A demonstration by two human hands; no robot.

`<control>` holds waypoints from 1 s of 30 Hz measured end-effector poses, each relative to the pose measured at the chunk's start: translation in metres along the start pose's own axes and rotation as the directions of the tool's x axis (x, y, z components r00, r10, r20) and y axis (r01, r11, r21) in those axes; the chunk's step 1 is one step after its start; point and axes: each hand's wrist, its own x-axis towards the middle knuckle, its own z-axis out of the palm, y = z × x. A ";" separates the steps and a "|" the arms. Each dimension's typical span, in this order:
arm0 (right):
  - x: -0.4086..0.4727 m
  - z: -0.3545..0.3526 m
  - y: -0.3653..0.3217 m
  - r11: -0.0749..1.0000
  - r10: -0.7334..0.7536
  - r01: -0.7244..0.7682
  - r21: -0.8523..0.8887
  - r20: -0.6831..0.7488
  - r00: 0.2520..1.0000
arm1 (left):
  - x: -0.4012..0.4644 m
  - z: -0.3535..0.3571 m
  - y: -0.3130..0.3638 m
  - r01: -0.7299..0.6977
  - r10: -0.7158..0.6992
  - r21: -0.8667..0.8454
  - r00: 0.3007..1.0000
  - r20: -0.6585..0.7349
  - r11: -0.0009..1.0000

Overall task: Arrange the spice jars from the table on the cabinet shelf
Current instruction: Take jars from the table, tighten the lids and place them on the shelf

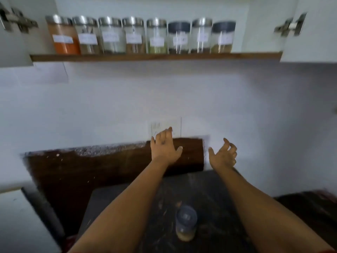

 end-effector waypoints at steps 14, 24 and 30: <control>-0.200 0.062 0.136 0.655 -0.439 0.654 -0.378 0.513 0.737 | -0.190 0.135 -0.098 0.227 -0.119 -0.210 0.896 0.429 0.951; -0.221 0.092 0.092 0.817 -0.296 0.511 -0.267 0.566 0.769 | -0.209 0.130 -0.108 0.281 -0.136 -0.315 0.901 0.413 0.907; -0.209 0.084 0.070 0.901 -0.195 0.379 -0.212 0.582 0.789 | -0.202 0.122 -0.117 0.378 -0.221 -0.240 0.840 0.496 0.894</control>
